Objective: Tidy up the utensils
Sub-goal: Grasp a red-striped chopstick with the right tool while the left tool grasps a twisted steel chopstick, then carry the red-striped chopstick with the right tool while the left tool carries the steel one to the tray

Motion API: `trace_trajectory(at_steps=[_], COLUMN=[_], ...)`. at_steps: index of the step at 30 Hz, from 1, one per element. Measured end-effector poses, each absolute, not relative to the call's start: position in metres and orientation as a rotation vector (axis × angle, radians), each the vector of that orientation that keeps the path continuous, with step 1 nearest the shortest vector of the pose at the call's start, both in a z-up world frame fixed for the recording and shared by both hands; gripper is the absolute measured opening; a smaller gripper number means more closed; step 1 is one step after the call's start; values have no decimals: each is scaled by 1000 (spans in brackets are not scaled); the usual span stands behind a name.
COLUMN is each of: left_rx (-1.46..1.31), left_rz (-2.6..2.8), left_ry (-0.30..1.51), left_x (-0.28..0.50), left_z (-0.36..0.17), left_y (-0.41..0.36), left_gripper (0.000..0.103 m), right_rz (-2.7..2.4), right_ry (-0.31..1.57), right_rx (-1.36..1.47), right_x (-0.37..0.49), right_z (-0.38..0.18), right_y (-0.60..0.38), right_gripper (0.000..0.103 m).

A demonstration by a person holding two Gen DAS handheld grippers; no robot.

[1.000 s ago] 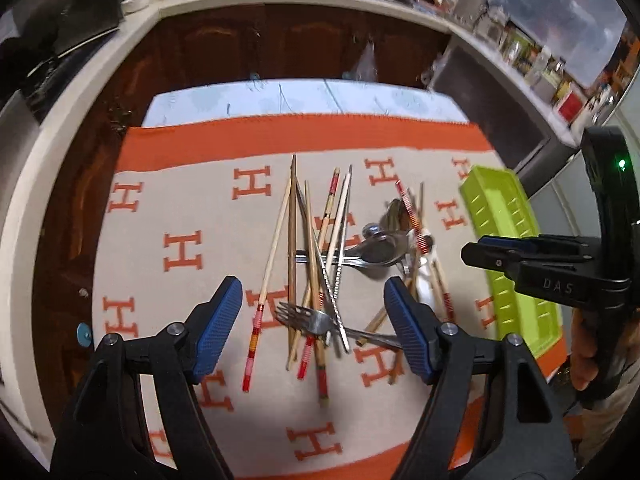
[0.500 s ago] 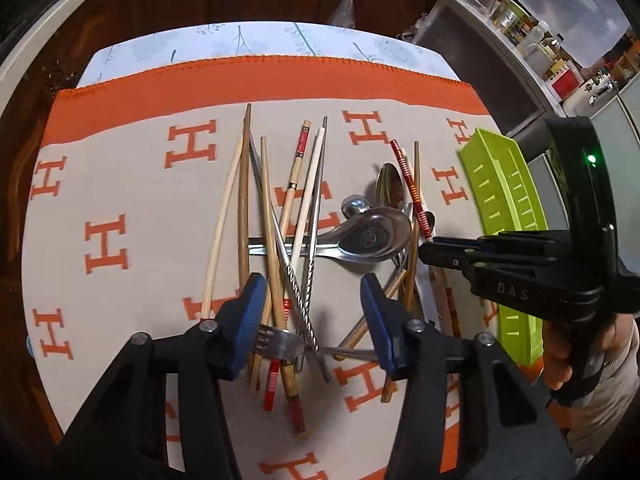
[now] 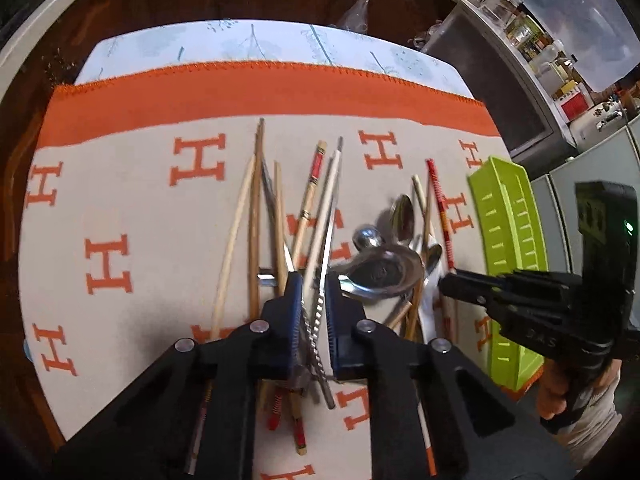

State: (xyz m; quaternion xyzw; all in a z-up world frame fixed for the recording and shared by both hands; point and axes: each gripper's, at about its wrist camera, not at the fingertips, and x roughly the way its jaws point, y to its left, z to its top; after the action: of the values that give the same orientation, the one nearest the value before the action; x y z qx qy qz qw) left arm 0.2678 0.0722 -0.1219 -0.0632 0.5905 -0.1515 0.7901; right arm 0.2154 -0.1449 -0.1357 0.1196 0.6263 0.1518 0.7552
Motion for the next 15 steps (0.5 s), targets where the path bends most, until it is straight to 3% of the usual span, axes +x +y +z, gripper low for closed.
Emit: trace_trajectory(at_steps=[15], left_rx=[-109], left_rz=[-303], left_ry=[1346], left_x=[280], left_z=[-148], left_y=[74], left_gripper=[8], right_rz=[349], right_ry=[1355], right_rx=[297], right_x=[209], right_z=[-131], right_y=[-152], right_gripper=[5])
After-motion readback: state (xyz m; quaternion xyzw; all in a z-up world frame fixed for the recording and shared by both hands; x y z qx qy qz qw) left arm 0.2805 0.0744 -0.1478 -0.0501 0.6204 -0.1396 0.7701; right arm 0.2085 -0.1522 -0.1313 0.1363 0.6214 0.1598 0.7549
